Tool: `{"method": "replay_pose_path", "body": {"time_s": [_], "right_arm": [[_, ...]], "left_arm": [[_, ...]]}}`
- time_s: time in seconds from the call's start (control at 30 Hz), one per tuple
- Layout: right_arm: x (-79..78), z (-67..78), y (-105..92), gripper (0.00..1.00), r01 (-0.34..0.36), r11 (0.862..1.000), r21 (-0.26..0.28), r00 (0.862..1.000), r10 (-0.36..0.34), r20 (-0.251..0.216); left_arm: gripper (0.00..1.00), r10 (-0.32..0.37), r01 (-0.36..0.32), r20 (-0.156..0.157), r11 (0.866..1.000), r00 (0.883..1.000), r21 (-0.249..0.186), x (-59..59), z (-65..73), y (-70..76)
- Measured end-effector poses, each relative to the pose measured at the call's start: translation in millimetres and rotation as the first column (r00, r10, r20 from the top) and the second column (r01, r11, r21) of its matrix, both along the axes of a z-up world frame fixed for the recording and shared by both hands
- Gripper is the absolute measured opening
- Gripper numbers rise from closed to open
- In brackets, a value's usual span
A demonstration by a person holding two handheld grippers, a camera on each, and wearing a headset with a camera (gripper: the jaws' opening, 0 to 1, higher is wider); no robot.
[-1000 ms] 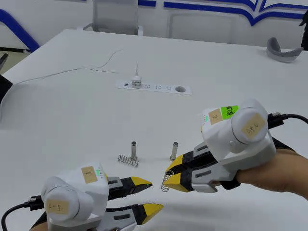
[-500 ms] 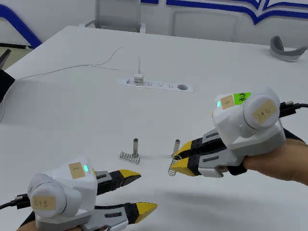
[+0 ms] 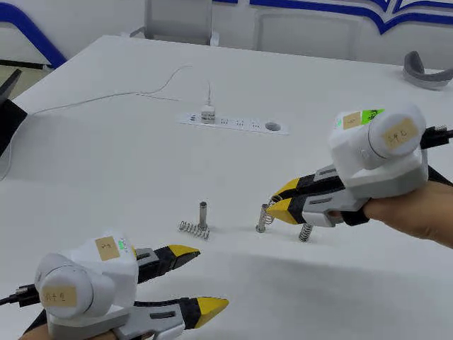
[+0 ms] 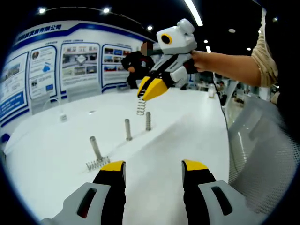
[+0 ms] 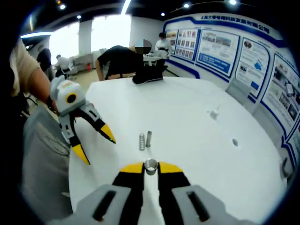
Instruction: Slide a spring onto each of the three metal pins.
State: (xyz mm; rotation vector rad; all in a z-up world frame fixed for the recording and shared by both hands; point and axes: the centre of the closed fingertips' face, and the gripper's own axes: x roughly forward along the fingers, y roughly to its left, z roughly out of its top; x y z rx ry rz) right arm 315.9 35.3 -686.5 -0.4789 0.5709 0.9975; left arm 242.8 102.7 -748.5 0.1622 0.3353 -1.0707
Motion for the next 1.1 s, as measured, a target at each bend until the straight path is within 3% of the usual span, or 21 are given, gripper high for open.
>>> {"method": "replay_pose_path", "body": {"time_s": [0.5, 1.1], "right_arm": [[35.7, -7.1, -5.1, 0.12, 0.079, 0.997, -0.006, 0.997, -0.079, 0.004], [43.8, -32.7, -5.8, 0.12, 0.097, 0.995, -0.029, 0.993, -0.099, -0.067]], "left_arm": [[0.5, 0.015, -0.015, -0.003, 1.0, 1.0, 0.004, 0.4, 0.0, 3.4], [0.5, 0.031, -0.031, -0.01, 0.999, 0.999, 0.009, 2.3, -1.4, 8.9]]}}
